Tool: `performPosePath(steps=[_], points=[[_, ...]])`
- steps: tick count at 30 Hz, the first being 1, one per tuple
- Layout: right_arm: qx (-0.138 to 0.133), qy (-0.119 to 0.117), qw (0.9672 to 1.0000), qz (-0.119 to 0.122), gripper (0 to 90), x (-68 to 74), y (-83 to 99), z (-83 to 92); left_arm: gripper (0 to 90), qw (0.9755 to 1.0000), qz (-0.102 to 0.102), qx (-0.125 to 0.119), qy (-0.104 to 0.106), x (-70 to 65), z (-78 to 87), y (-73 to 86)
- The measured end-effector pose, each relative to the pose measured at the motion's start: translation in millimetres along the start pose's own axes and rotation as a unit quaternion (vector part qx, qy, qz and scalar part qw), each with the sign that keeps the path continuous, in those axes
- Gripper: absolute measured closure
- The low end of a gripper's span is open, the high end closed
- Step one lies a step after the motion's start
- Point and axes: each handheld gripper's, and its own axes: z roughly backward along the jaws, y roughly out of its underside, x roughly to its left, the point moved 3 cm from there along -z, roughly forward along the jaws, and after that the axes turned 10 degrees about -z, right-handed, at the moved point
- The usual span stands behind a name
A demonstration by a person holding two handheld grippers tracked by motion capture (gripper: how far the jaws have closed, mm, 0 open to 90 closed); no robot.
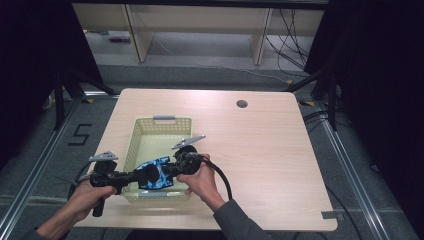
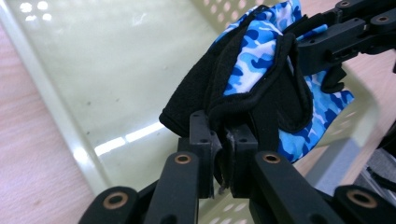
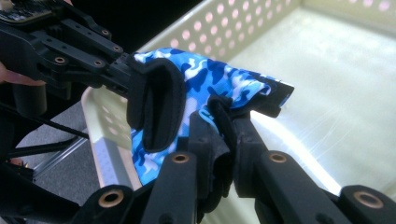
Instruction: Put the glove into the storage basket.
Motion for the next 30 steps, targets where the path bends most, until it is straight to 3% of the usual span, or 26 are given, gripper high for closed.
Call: performPosePath(steps=[7, 10, 14, 15, 16, 17, 21, 24, 27, 28, 29, 30], points=[[0.022, 0.022, 0.9995, -0.005, 81.3, -2.6, 7.1, -14.6, 81.4, 0.9996, 0.0, 0.027, -0.005, 3.3, -5.8, 4.4], [0.035, 0.034, 0.9988, 0.0, 81.2, -2.5, 10.0, -19.0, 79.5, 0.9993, -0.016, 0.032, 0.003, 3.8, -5.4, 1.3], [0.043, 0.043, 0.998, 0.016, 81.1, -2.5, 10.5, -23.8, 70.3, 0.9989, -0.029, 0.036, -0.005, 4.8, -3.0, -2.4], [0.048, 0.045, 0.9978, 0.009, 81.0, -1.5, 11.0, -24.2, 70.3, 0.9982, -0.035, 0.048, -0.013, 4.0, -0.8, -3.5], [0.054, 0.055, 0.997, 0.011, 81.0, -0.6, 11.0, -26.1, 62.1, 0.996, -0.055, 0.07, -0.011, 5.6, 5.5, -5.4], [0.054, 0.055, 0.9969, 0.013, 81.0, -0.6, 10.8, -26.4, 58.5, 0.9972, -0.042, 0.059, -0.019, 4.4, 7.0, -7.3], [0.055, 0.057, 0.9968, 0.014, 80.9, -1.0, 10.6, -26.2, 54.5, 0.996, -0.055, 0.066, -0.024, 5.6, 16.6, -10.9], [0.057, 0.058, 0.9966, 0.017, 80.9, -1.7, 9.7, -27.3, 53.1, 0.9974, -0.039, 0.057, -0.021, 6.6, 22.1, -11.3], [0.062, 0.062, 0.996, 0.018, 80.7, -1.7, 9.1, -27.5, 45.5, 0.9974, -0.035, 0.058, -0.023, 5.3, 27.1, -13.1], [0.066, 0.063, 0.9957, 0.013, 80.6, -1.1, 9.1, -26.9, 45.7, 0.998, -0.035, 0.041, -0.032, 2.0, 32.3, -17.6], [0.066, 0.063, 0.9957, 0.013, 80.6, -1.1, 9.1, -26.9, 45.2, 0.998, -0.035, 0.041, -0.032, 2.0, 32.3, -17.6], [0.067, 0.062, 0.9958, 0.008, 80.5, -1.2, 8.5, -26.9, 44.3, 0.9989, -0.029, 0.023, -0.029, -1.1, 35.8, -22.5]])
